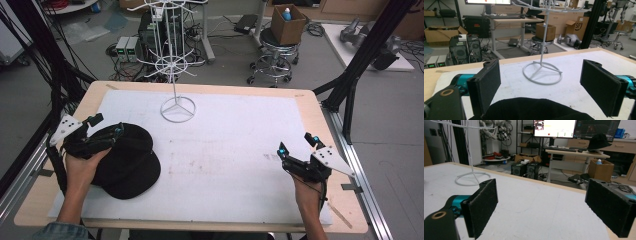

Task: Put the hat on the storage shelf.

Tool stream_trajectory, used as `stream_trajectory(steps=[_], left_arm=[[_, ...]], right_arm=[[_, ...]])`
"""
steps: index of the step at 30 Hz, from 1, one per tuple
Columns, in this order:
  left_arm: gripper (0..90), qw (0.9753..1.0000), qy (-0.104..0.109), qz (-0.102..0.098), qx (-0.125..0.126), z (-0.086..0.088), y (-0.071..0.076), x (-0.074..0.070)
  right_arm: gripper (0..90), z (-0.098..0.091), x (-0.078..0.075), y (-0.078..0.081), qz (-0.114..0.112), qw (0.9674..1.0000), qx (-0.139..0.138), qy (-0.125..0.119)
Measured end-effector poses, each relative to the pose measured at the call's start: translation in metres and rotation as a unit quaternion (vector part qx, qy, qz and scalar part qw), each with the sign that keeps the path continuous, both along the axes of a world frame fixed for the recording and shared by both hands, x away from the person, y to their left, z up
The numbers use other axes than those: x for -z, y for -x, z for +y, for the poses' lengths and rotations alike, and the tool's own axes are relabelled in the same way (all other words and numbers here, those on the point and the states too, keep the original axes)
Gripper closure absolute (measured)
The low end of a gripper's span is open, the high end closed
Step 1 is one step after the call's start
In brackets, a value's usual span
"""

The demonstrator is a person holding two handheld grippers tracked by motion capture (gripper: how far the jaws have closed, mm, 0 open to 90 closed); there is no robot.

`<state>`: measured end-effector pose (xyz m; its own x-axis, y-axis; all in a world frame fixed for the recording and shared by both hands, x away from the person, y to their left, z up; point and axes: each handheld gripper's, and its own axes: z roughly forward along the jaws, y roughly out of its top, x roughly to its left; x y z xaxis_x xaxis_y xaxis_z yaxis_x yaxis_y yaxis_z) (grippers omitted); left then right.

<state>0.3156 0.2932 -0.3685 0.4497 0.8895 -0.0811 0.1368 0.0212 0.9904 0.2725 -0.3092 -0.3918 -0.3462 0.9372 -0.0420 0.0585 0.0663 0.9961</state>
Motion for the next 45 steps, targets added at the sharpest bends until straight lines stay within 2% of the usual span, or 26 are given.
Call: stream_trajectory(steps=[5, 18, 27, 31, 35, 39, 43, 45], left_arm=[[17.0, 1.0000, 0.001, 0.000, -0.003, 0.001, 0.000, 0.000], [17.0, 1.0000, -0.004, 0.000, 0.004, 0.001, 0.002, -0.001], [17.2, 0.9997, 0.006, 0.006, 0.022, 0.009, 0.002, 0.001], [18.3, 0.9995, -0.003, 0.016, 0.028, 0.011, 0.000, 0.004], [18.3, 0.9985, -0.025, 0.020, 0.044, 0.011, -0.001, 0.007], [19.3, 0.9972, -0.038, 0.029, 0.057, 0.013, -0.001, 0.007], [19.9, 0.9965, -0.055, 0.028, 0.057, 0.022, 0.000, 0.003], [19.9, 0.9971, -0.048, 0.025, 0.054, 0.031, 0.003, 0.000]], right_arm=[[10.2, 0.001, 0.001, -0.001, 0.005, 1.0000, -0.003, 0.002], [10.2, 0.002, 0.000, 0.000, 0.001, 1.0000, -0.002, 0.003], [10.2, 0.002, 0.000, -0.001, -0.001, 1.0000, -0.003, 0.005], [10.2, 0.003, 0.001, -0.002, 0.002, 1.0000, -0.005, 0.006], [10.2, 0.003, 0.001, -0.001, 0.002, 1.0000, -0.006, 0.005], [10.2, 0.003, 0.001, -0.001, 0.004, 1.0000, -0.006, 0.003], [10.2, 0.003, 0.001, -0.002, 0.005, 0.9999, -0.007, 0.006], [10.2, 0.003, 0.001, -0.001, 0.005, 0.9999, -0.007, 0.006]])
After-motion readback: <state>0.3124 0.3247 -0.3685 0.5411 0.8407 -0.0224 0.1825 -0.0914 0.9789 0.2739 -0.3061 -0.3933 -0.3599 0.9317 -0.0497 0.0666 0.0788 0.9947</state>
